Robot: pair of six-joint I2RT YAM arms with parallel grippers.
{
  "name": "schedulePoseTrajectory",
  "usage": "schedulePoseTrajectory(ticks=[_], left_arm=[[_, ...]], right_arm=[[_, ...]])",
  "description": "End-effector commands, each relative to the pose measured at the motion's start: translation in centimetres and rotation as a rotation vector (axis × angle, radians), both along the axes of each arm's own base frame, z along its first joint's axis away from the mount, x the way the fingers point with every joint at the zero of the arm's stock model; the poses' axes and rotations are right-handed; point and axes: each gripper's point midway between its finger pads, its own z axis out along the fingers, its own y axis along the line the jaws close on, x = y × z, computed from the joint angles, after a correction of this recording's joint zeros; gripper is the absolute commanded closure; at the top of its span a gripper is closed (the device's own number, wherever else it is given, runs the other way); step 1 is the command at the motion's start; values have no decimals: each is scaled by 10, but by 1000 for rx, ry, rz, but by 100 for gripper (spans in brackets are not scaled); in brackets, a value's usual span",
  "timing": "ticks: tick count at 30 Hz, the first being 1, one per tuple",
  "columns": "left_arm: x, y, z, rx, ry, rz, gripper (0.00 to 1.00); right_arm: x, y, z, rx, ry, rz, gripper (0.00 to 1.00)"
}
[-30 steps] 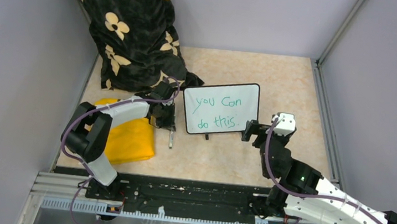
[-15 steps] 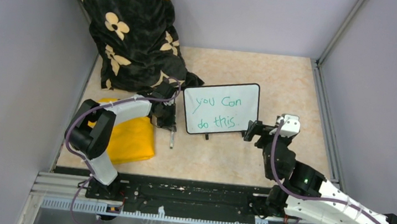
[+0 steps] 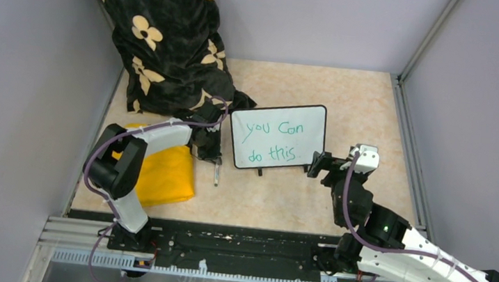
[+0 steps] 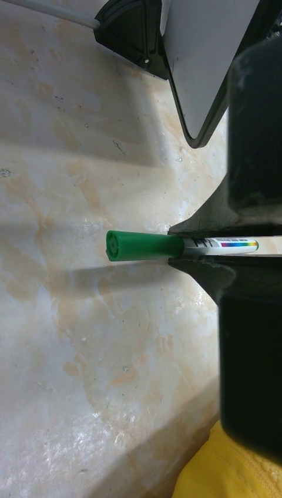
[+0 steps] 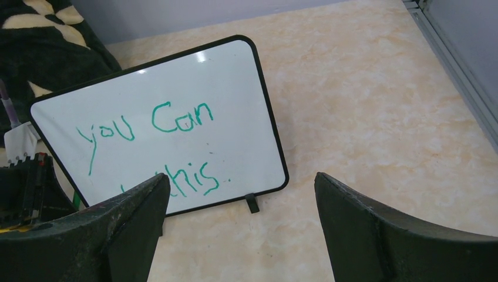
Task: Write a sentence on the whiteboard
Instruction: Place the whiteboard marker at the center of the board.
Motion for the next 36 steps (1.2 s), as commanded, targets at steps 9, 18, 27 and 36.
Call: schedulePoseTrajectory(ticks=[9, 18, 27, 36], left_arm=[[-3, 16, -24, 95, 47, 17, 82], [-3, 18, -27, 110, 50, 19, 79], [-3, 17, -27, 107, 54, 16, 74], [-3, 19, -28, 117, 54, 21, 74]], right_arm=[[0, -4, 7, 37, -17, -20, 10], [0, -4, 7, 37, -17, -18, 10], [0, -4, 7, 40, -18, -18, 10], [0, -4, 7, 42, -18, -17, 10]])
